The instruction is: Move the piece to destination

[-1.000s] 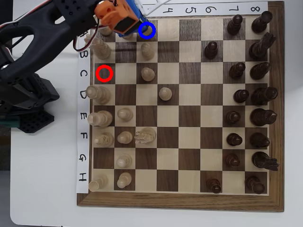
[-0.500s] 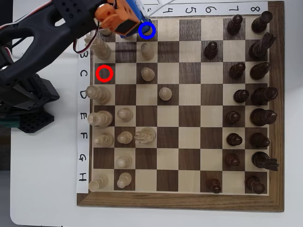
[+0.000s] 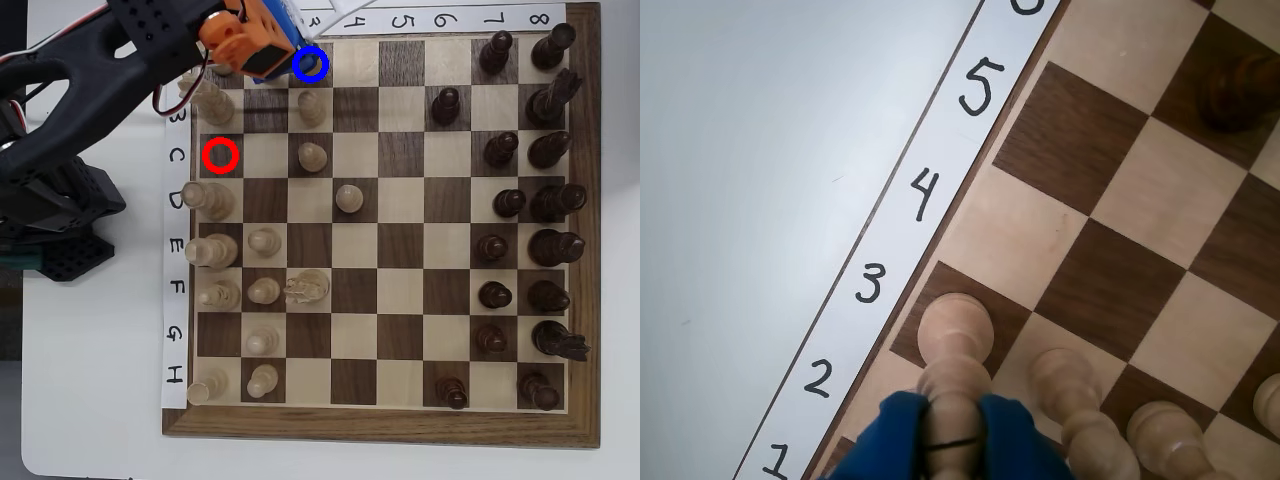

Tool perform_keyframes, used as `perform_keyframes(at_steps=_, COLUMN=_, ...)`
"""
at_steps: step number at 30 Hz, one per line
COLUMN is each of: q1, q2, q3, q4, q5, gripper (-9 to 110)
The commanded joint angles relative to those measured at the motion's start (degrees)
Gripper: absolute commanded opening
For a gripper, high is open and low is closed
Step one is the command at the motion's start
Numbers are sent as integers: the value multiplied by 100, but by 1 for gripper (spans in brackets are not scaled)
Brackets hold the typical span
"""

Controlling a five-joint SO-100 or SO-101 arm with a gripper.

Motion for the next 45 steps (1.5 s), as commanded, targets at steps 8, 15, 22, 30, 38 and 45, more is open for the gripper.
perform_keyframes(at_steps=8, q1=-255, q2=1230, q3=-202, q4=281, q5=1635, gripper=2)
perform_keyframes(at_steps=15, q1=-316, q2=1178, q3=-360, q4=229, q5=1740, gripper=2)
perform_keyframes(at_steps=22, q1=-272, q2=1160, q3=-360, q4=44, q5=1705, gripper=2)
perform_keyframes(at_steps=30, q1=-193, q2=1213, q3=-369, q4=0, q5=1670, gripper=3)
perform_keyframes(at_steps=38, q1=-255, q2=1248, q3=-492, q4=-9, q5=1828, gripper=11)
perform_keyframes(at_steps=45, q1=-334, q2=1310, q3=-527, q4=-88, q5=1995, gripper=13)
